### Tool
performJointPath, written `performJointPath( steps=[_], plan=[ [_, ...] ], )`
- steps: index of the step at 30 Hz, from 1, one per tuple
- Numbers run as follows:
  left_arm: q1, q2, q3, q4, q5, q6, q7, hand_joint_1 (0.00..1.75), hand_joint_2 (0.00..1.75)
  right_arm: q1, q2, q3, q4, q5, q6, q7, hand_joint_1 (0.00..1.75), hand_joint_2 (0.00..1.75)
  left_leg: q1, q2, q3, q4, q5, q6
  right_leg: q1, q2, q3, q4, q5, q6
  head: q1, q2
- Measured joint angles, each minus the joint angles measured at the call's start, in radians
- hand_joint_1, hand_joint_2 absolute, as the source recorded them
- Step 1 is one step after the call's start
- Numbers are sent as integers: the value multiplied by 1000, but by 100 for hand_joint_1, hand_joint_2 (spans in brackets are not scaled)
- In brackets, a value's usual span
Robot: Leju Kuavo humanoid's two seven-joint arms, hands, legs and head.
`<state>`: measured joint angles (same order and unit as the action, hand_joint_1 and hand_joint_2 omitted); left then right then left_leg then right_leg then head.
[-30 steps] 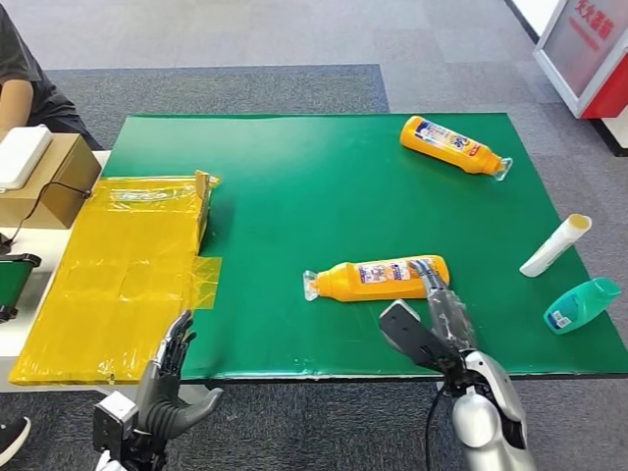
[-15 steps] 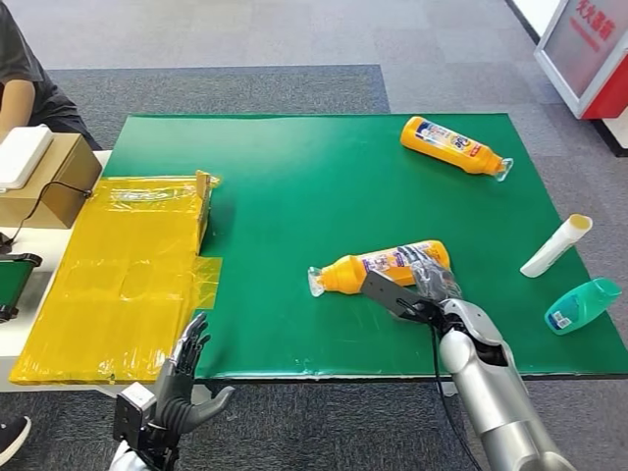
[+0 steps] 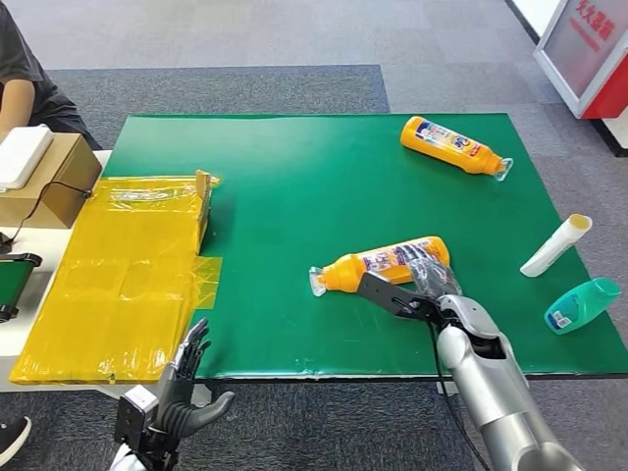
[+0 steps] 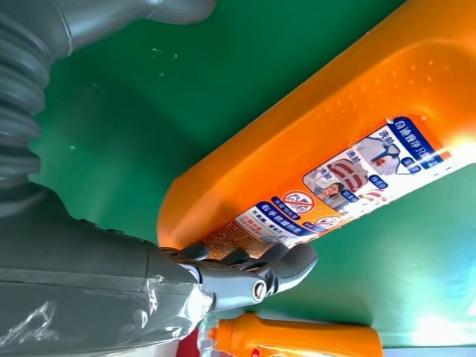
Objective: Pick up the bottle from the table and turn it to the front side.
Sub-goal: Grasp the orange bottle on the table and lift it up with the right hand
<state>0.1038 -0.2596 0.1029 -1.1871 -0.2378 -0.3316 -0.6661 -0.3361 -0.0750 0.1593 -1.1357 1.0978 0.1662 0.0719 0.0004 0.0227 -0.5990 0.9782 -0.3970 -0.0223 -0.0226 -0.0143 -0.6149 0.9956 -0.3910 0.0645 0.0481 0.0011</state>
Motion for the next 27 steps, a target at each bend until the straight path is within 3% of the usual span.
performJointPath(
  steps=[12,27],
  plan=[
    [1,2,2,3,-12,0,0,0,175,9,-3,20,-87,8,13,1,0,175,0,0,-1,0,0,0,0,0,-1,0,0,0,0,0],
    [0,2,2,5,-20,-4,0,0,175,-12,-3,26,-83,10,14,5,0,175,0,0,-1,0,0,0,0,0,-1,0,0,0,0,0]
  ],
)
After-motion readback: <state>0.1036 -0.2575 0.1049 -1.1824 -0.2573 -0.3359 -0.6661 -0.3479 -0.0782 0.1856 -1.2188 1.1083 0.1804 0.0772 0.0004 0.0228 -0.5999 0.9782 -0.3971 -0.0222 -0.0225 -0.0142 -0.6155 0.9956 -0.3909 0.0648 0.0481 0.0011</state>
